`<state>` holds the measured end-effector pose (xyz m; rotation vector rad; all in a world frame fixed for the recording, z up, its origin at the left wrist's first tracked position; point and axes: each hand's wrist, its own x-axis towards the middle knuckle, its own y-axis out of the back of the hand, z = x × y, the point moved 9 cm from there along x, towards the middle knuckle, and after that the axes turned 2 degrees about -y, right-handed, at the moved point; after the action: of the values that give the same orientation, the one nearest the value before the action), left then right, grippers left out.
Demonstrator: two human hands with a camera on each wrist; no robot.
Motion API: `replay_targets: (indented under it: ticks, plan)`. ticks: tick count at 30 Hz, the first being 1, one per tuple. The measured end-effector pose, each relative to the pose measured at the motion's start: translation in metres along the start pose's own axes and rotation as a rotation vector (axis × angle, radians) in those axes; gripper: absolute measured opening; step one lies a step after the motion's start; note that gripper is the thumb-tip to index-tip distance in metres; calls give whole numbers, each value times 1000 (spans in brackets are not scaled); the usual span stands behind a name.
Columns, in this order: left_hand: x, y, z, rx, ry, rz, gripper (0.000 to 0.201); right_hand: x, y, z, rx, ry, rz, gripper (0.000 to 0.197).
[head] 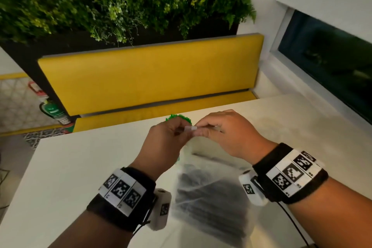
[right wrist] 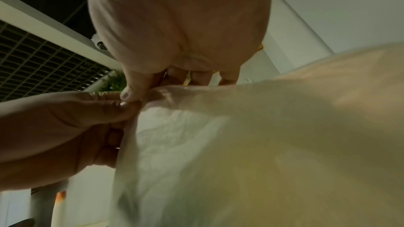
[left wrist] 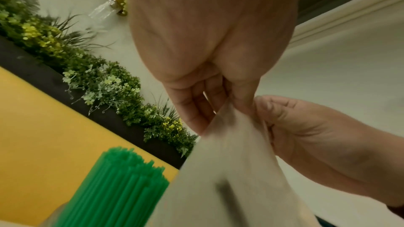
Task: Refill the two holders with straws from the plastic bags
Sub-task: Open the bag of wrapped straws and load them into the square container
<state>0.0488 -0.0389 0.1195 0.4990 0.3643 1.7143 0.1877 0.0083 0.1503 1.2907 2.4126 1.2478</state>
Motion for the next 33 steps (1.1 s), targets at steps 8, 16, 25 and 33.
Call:
replay_targets:
  ticks: [8,16,25,33]
  plan:
    - [1,-4,19,43,-79,-63,9,-21,14,13,-15,-101,-43,20]
    - [5,40,-24,-209,120,44,12,-99,105,102,-216,-398,46,6]
    - [-3,27,-13,-184,66,-31,6,-116,102,99,-283,-426,-119,42]
    - [-6,31,11,260,-173,116,10,-79,56,90,-10,-483,-164,18]
